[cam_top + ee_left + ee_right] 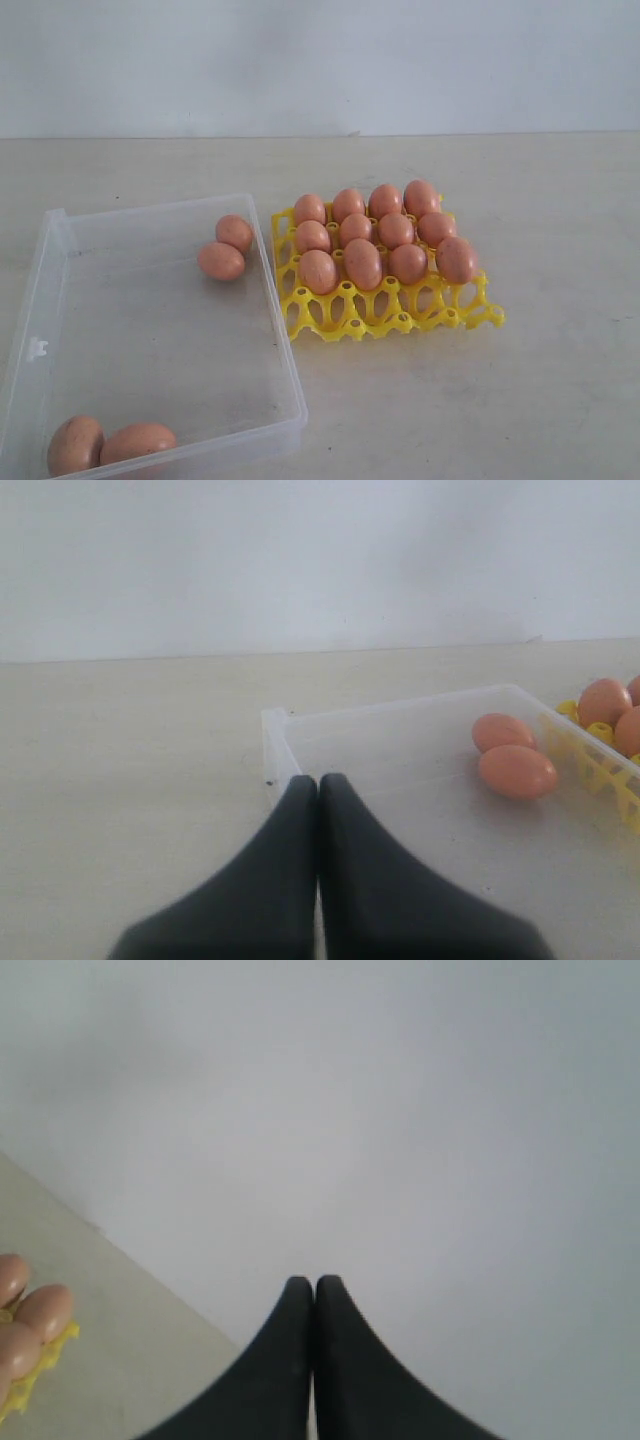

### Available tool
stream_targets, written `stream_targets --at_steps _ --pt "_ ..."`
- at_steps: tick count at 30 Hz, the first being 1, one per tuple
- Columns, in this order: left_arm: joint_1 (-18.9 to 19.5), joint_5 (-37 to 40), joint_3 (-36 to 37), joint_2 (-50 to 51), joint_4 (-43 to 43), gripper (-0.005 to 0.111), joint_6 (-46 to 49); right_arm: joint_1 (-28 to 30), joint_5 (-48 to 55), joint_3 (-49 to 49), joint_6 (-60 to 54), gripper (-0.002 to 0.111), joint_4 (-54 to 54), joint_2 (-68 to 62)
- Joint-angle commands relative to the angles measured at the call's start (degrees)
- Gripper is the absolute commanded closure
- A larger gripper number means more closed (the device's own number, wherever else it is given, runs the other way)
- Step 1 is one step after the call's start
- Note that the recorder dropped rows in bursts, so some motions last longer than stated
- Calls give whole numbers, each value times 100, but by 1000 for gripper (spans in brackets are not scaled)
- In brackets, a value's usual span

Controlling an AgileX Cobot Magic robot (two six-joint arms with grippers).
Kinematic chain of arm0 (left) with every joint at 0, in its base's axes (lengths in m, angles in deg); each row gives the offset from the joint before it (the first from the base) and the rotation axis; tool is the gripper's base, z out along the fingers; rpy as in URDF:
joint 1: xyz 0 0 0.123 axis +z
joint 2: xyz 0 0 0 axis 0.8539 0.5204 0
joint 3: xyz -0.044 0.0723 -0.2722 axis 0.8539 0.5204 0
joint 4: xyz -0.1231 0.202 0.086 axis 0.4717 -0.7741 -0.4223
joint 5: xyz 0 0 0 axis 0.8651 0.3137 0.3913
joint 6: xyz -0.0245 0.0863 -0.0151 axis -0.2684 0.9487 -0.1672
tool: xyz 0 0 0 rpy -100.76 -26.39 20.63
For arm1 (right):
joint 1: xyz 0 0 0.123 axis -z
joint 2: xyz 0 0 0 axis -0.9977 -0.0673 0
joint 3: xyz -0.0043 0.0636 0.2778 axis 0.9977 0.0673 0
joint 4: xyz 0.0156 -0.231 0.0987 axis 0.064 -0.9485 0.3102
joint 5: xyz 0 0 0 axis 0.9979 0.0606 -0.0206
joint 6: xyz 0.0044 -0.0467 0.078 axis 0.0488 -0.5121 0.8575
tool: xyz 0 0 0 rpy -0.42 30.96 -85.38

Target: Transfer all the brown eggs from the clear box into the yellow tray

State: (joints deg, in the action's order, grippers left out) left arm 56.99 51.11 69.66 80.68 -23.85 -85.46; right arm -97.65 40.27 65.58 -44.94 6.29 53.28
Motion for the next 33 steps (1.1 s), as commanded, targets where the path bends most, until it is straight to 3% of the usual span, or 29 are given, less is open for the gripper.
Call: stream_targets --at_steps 1,7,13,20,26,33 --pt "-23 -7 -15 -17 31 111 3 15 187 -817 3 108 -39 -510" --pt "-23 -7 -15 -17 31 111 3 -434 258 -1858 3 108 -49 -1891" --pt "-23 -7 -15 -17 31 111 3 -2037 247 -2902 3 108 -87 -3621" --pt "-23 -7 -15 -17 31 111 3 -3290 254 -4036 3 108 -298 -5440" --pt "-23 -7 -15 -17 31 111 3 -3835 329 -4758 3 108 -505 -6392" --pt "-23 -7 -15 -17 31 111 3 -4243 813 -4947 110 108 -574 -6871"
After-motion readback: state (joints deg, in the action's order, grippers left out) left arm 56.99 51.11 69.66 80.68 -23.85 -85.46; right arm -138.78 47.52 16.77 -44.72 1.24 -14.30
